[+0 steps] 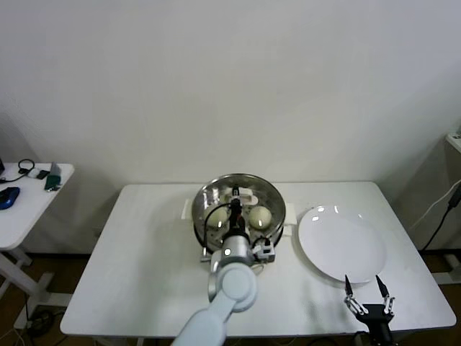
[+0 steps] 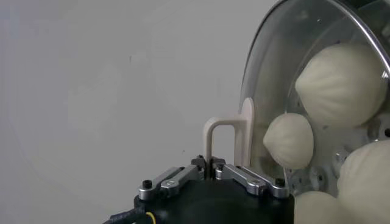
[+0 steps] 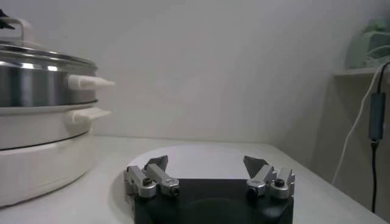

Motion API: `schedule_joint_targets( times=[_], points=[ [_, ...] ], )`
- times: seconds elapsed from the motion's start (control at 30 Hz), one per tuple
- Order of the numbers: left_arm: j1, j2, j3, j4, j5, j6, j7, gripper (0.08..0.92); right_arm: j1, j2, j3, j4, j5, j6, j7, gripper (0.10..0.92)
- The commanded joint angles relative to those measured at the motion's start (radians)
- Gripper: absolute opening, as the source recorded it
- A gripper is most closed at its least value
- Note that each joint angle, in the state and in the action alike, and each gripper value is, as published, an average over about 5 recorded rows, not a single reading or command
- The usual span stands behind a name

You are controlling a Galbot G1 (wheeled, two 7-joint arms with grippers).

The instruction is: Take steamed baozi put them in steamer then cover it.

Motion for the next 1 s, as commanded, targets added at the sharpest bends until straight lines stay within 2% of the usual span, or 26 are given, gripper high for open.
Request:
schedule_joint_targets(
  times=[0.03,0.6,0.73,1.0],
  points=[
    [0.003,0.005,-0.004,0.008,0.005,-0.003,-0.004,0.138,-0.001,-0.001,0.000,-0.001,0.000,0.001,-0.003,0.823],
    [0.004,0.023,-0.003,-0.005,-0.024,-0.012,0.000,0.147,0.000,0.003,-0.001,0.002,0.000,0.000,-0.005,0.823],
    [-0.003,0.045,0.008,-0.026,-0.087,0.001,0.002,0.230,0.000,0.002,-0.003,0.001,0.002,-0.004,-0.006,0.823],
    [-0.011,0.105,0.048,-0.123,-0.253,0.045,0.006,0.463,0.008,0.002,-0.011,0.003,0.005,-0.023,-0.010,0.823]
  ],
)
